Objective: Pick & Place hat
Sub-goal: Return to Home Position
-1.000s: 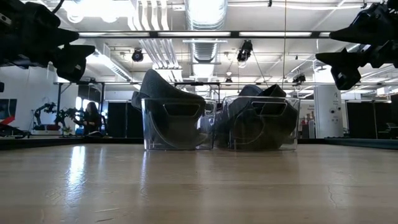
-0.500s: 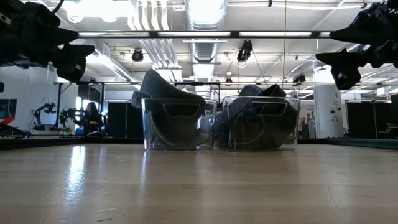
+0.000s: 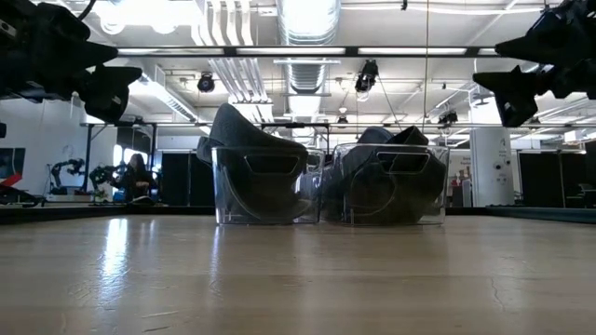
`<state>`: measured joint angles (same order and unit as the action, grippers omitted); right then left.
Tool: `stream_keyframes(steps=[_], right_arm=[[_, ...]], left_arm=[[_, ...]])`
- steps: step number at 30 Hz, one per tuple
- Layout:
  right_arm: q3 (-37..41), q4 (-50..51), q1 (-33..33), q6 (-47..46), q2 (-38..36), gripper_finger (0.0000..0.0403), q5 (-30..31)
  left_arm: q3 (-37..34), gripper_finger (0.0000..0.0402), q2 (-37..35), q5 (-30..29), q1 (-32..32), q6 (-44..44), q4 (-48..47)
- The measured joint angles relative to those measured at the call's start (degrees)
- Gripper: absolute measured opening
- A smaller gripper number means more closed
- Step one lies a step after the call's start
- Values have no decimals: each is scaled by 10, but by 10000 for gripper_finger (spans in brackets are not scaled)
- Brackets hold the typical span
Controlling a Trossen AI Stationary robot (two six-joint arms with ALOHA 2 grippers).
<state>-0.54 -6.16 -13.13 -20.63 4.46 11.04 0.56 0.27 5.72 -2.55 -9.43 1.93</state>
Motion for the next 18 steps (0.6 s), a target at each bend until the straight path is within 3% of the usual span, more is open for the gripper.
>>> stream_keyframes(steps=[7,11,18], right_arm=[[-1,1,58,150,-36,215,-83],[-1,47,81,186,-45,215,-138],[-1,53,86,211,-40,215,-143]], left_arm=[[0,179,0,0,0,0,0],[0,179,0,0,0,0,0],[0,179,0,0,0,0,0]])
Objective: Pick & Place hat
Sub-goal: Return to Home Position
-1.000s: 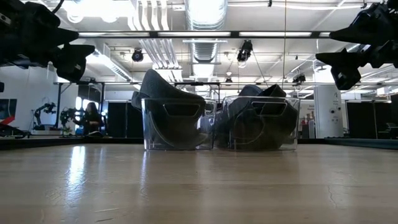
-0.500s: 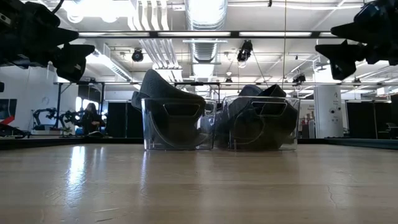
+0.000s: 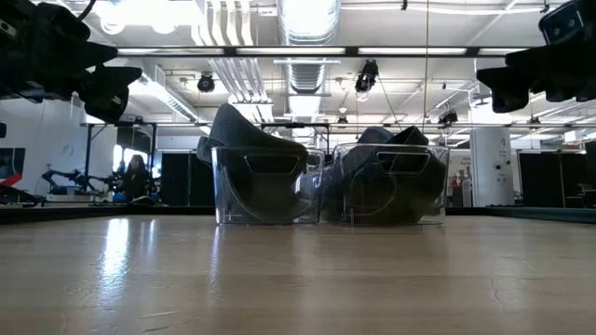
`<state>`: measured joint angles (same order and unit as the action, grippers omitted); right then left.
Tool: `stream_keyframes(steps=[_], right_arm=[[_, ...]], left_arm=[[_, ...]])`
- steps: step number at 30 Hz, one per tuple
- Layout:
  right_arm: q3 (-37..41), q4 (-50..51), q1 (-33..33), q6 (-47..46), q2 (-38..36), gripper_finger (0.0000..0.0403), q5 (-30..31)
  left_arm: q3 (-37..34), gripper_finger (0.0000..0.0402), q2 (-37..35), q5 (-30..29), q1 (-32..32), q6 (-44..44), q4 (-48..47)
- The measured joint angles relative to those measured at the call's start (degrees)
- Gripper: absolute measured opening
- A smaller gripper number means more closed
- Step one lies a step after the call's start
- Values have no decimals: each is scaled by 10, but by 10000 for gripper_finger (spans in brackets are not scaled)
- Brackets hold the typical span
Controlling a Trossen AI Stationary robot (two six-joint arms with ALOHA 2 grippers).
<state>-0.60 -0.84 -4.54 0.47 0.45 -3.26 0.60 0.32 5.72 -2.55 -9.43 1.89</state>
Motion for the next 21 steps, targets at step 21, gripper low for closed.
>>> stream_keyframes(steps=[21], right_arm=[[0,-1,0,-4,1,215,3]], left_arm=[[0,179,0,0,0,0,0]])
